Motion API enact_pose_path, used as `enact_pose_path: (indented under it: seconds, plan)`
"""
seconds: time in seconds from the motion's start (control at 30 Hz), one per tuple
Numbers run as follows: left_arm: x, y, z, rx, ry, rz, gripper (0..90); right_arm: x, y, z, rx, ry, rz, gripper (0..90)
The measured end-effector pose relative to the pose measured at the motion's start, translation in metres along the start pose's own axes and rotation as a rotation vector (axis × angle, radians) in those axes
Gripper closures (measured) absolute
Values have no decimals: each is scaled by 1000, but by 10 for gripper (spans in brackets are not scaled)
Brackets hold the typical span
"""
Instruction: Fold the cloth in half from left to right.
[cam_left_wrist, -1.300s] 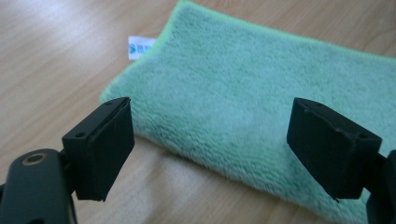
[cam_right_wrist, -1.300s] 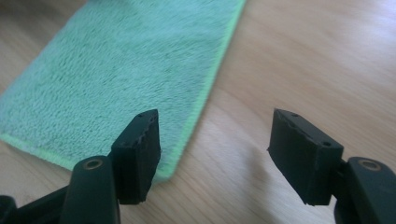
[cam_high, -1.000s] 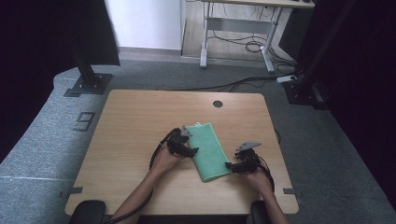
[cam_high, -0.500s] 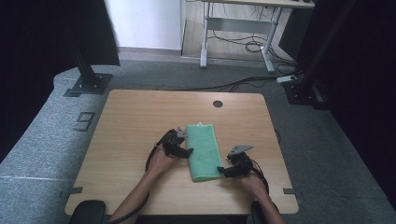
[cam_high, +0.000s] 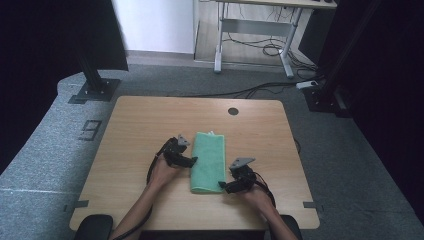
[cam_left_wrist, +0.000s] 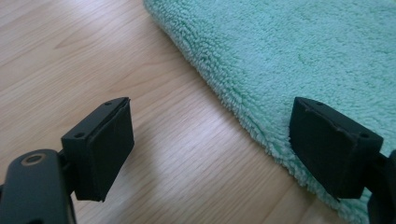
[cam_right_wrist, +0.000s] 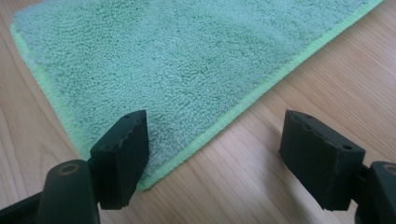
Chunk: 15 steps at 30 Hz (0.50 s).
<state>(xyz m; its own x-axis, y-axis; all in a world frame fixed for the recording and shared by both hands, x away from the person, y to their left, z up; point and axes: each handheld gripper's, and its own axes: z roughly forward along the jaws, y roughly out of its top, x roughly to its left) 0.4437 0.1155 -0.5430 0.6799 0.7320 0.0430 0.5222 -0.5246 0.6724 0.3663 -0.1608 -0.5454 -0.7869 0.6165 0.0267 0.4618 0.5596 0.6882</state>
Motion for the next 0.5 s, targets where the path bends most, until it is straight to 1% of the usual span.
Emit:
enact_pose_path:
  seconds: [0.2, 0.37, 0.5]
  plan:
    - [10, -8, -6, -3, 14, -29, 143, 8, 10, 10, 1, 13, -10, 230]
    - [15, -13, -11, 0, 24, -35, 144, 12, 16, 16, 0, 18, -21, 228]
    - [16, -15, -12, -3, 22, -38, 144, 14, 18, 17, 1, 19, -24, 229]
